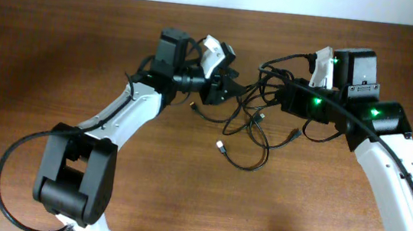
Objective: Untangle cables
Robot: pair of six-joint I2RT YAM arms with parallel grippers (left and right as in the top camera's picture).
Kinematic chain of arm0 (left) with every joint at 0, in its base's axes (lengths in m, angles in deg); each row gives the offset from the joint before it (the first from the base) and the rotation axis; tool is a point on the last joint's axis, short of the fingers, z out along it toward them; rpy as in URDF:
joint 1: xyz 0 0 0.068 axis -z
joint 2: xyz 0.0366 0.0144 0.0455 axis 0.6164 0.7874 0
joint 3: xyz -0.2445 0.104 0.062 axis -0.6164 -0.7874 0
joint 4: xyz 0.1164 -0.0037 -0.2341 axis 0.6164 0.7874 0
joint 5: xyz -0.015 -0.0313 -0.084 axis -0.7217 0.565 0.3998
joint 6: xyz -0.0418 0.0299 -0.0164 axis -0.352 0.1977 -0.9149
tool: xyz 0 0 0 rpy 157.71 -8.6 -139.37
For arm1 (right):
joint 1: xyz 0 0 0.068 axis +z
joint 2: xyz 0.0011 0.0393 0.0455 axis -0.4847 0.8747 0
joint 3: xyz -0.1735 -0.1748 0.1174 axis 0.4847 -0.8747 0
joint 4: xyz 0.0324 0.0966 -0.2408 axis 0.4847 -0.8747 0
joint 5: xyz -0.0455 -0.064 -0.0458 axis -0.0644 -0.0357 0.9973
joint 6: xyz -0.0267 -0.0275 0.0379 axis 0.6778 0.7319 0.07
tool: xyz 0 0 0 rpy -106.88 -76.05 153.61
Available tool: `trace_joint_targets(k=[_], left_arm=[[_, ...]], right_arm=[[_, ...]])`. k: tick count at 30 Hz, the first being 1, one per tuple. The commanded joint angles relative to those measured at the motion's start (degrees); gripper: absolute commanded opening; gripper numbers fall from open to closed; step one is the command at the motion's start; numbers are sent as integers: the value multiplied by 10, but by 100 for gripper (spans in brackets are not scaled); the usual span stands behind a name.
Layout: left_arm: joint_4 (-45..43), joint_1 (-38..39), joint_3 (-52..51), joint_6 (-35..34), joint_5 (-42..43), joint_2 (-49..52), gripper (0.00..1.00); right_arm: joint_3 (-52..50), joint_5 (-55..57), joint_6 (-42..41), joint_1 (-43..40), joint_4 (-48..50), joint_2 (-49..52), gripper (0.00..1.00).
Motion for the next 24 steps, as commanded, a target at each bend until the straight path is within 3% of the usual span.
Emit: trace_joint_targets(k=[1,4,5,6,7,9,11,17,21,24], left_arm=[[-2,21,3,-3,17,6,63],[-2,21,3,0,37,6,65],[-2,21,3,6,37,7,58],[-2,21,3,12,34,10,37],[-2,22,3,12,30,16,29],[-2,23,3,12,26,31,31],[-7,23,3,12,26,33,1],[-22,17,4,0,28,31,0],[-11,-96,4,-8,127,-32,0],[-2,-181,4,-20,168,-73,0]], right_arm=[[5,-12,8,3,3,-2,4],[5,-12,8,3,3,-2,4],[5,-13,8,3,3,-2,4],[5,-14,8,3,3,-2,4],[5,-14,8,3,4,-2,4],[5,-14,8,3,4,-2,4],[5,-14,8,3,4,-2,4],[5,-10,8,3,3,-2,4],[5,139,-43,3,-45,-2,4],[5,185,-63,3,-60,-1,4]])
